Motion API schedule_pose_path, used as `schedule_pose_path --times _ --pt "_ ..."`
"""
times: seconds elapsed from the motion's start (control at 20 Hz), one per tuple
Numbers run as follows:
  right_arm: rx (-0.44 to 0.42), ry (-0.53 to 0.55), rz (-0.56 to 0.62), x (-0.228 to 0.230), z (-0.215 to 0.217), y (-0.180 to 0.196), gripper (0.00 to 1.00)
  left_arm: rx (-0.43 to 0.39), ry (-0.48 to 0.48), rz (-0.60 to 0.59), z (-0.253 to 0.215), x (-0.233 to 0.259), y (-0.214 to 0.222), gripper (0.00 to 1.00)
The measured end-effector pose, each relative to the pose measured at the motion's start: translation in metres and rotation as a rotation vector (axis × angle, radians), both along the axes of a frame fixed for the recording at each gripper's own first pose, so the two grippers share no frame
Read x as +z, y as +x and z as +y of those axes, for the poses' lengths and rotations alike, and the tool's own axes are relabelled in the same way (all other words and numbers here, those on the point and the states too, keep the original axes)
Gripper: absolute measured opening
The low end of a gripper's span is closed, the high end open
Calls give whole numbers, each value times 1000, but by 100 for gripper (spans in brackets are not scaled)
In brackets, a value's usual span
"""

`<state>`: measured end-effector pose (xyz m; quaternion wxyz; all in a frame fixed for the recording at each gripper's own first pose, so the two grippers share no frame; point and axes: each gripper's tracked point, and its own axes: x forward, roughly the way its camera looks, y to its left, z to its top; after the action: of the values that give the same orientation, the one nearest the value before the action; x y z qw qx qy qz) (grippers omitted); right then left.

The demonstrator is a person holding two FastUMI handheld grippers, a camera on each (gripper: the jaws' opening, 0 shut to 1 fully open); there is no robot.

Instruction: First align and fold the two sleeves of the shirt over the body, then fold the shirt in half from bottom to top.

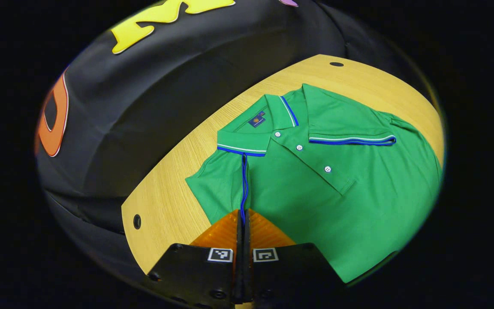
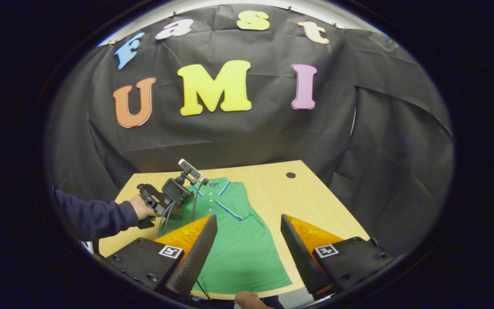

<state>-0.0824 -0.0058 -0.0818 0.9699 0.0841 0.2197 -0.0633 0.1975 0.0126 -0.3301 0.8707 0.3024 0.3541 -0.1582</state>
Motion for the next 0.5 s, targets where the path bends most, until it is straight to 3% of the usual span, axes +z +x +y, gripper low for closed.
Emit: schedule_pose_path --times 0.1,0.25,0.3,0.4,0.5 --pt "-11 4 8 -4 1 -1 95 2 -91 50 -8 -9 -12 7" --pt "0 17 -4 -3 7 4 95 18 -191 47 -10 2 -24 75" --pt "12 13 -9 -4 8 9 93 36 -197 18 -4 13 -26 73" --pt "42 2 -10 -7 10 19 95 86 -223 -28 11 35 -35 80" --pt "84 1 -7 -10 12 30 96 149 -260 -60 25 56 -51 80"
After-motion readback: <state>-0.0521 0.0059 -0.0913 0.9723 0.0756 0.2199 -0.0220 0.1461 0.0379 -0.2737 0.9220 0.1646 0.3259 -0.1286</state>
